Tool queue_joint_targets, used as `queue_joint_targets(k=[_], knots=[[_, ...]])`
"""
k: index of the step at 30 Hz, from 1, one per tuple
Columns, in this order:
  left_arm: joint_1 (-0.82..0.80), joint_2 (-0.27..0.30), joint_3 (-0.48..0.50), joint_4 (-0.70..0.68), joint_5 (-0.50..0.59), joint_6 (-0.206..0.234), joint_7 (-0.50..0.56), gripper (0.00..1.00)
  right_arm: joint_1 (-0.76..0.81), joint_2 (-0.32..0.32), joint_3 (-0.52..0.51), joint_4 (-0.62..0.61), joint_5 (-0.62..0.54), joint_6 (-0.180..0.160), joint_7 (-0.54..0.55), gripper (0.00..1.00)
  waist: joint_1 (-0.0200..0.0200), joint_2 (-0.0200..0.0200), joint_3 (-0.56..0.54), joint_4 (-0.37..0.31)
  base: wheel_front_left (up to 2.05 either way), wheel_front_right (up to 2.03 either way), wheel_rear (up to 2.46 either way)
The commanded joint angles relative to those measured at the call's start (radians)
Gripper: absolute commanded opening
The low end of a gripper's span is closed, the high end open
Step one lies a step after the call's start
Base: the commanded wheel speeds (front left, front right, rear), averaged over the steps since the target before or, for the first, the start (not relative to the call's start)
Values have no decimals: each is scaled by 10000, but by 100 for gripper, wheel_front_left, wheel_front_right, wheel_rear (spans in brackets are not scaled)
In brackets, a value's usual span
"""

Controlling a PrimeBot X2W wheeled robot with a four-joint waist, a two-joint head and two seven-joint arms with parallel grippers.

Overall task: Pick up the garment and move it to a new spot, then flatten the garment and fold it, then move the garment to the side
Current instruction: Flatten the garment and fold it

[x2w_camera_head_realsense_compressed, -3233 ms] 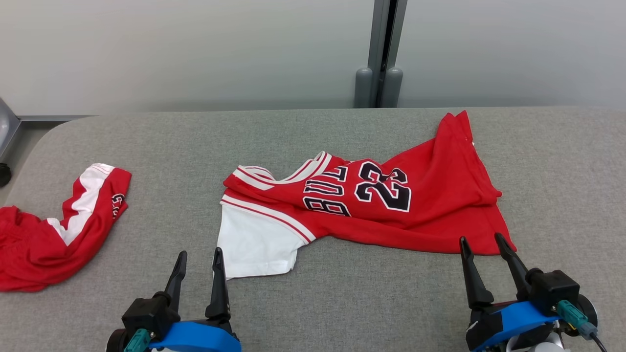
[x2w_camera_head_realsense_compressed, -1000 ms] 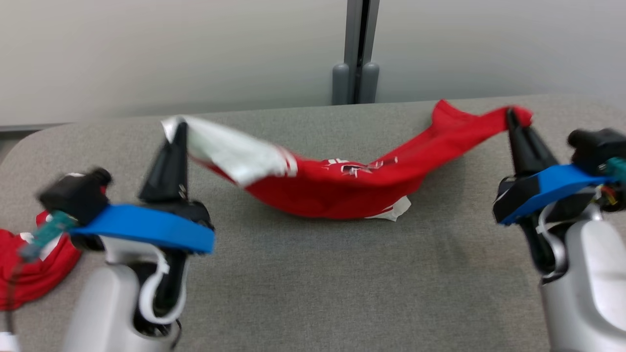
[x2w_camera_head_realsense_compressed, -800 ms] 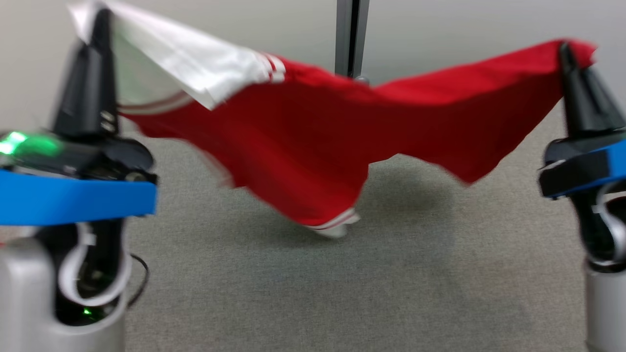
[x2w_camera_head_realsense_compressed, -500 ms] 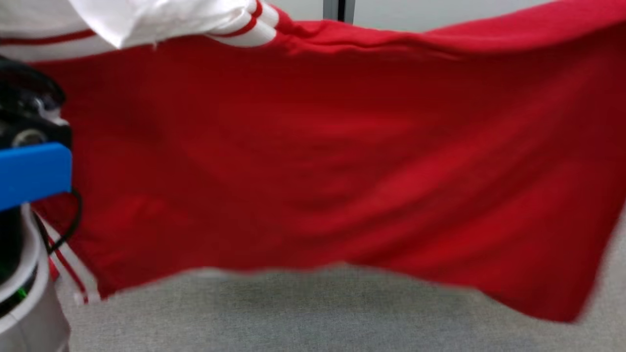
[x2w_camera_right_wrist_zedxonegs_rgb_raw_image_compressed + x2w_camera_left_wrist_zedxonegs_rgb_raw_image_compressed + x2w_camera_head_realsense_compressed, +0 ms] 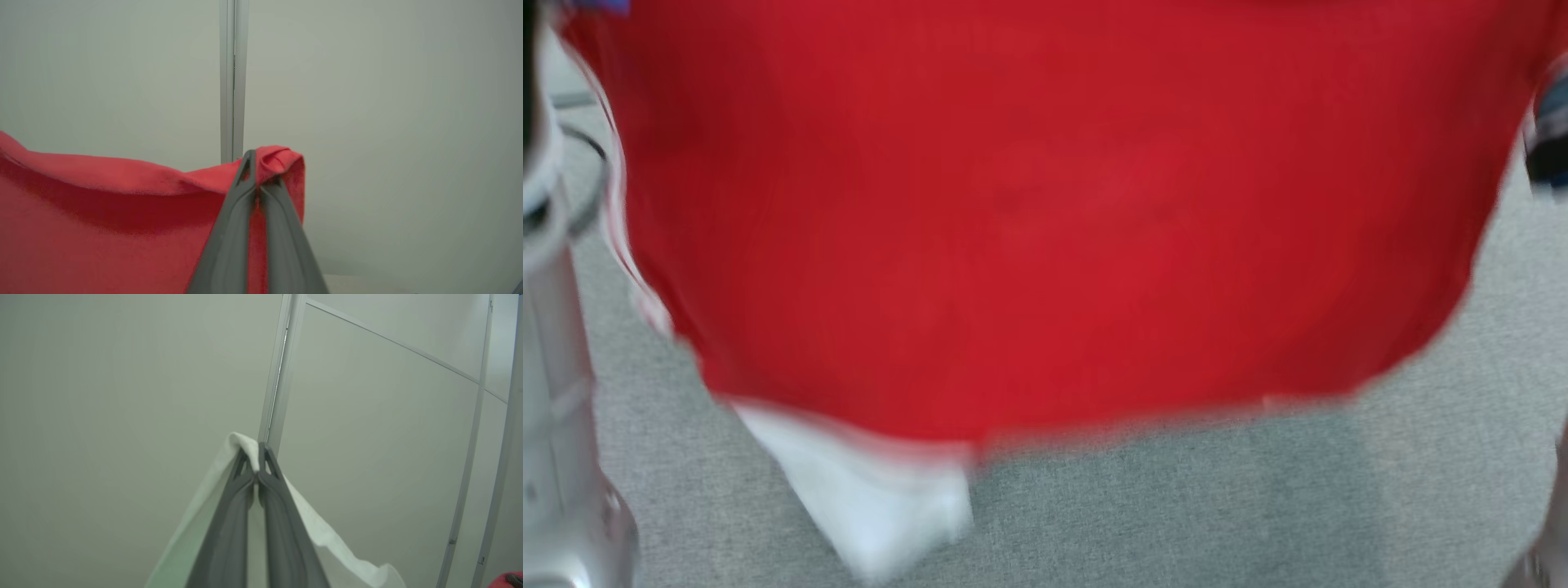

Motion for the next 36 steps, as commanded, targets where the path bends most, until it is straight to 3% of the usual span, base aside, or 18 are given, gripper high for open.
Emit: queue_joint_targets(k=[1,6,7,15,26,31,36], knots=[[-575,53,-57,537,190,-109,-212,0,-847,37,161,611,-253,4,-240,0,-2,0,376,170,0,0,0],[-2449,143,-642,2782,1213,-472,-1039,0,-3341,231,607,3380,-1295,4,-1001,0,-2,0,888,279,0,0,0],[-2449,143,-642,2782,1213,-472,-1039,0,-3341,231,607,3380,-1295,4,-1001,0,-2,0,888,279,0,0,0],[-3451,-464,-939,5271,1417,-630,-2338,0,-5109,776,1011,6931,-2699,3,-2169,0,-2,0,2002,662,0,0,0],[-1297,-1175,-1108,6687,809,-1373,-4418,0,-4324,989,1025,10227,-3159,3,-4512,0,-2,0,2711,1174,0,0,0],[133,-1094,-1016,6304,368,-1623,-5160,0,-3779,1035,1354,10788,-2327,3,-5545,0,-2,0,2575,1041,0,0,0],[1795,-1120,-903,5372,-173,-1763,-5565,0,-2978,1006,1588,10583,-1540,3,-6464,0,-2,0,2255,903,0,0,0]])
